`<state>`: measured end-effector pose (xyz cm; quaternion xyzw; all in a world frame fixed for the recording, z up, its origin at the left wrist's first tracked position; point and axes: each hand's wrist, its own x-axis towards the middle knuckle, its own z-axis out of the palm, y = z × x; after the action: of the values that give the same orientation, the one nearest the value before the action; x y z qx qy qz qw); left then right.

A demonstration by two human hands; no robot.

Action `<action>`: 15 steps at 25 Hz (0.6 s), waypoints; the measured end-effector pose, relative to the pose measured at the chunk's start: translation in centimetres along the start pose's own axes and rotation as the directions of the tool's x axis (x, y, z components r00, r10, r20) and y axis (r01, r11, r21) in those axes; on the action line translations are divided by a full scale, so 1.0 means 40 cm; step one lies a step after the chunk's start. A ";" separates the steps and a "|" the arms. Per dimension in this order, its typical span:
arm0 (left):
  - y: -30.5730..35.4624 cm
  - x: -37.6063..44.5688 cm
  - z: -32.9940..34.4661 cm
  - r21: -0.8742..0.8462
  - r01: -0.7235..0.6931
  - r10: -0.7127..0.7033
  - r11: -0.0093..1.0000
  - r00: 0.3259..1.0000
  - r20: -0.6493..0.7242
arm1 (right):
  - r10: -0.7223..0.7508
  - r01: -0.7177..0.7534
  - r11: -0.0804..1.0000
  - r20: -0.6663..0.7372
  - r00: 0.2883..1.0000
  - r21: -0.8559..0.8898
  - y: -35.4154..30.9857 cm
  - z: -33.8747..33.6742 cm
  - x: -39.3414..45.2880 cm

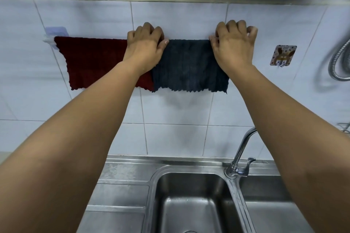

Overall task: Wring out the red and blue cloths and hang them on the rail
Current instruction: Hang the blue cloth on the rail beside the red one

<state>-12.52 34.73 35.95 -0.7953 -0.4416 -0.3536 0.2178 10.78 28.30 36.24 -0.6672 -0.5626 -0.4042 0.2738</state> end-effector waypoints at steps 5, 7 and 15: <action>-0.017 -0.007 0.011 0.011 -0.043 0.043 0.999 0.999 -0.018 | 0.016 -0.015 0.999 -0.016 1.000 0.051 -0.003 0.005 -0.010; -0.016 -0.007 0.013 0.008 -0.043 0.043 0.999 0.998 -0.034 | 0.010 -0.008 0.998 -0.036 0.999 0.056 0.003 0.010 -0.009; -0.020 -0.017 0.019 0.059 -0.032 0.035 0.998 0.997 -0.067 | 0.007 -0.004 0.998 -0.044 0.999 0.063 0.013 0.020 -0.014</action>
<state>-13.14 35.27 34.95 -0.7835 -0.4305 -0.3640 0.2615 11.45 28.55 35.40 -0.6507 -0.5669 -0.4003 0.3082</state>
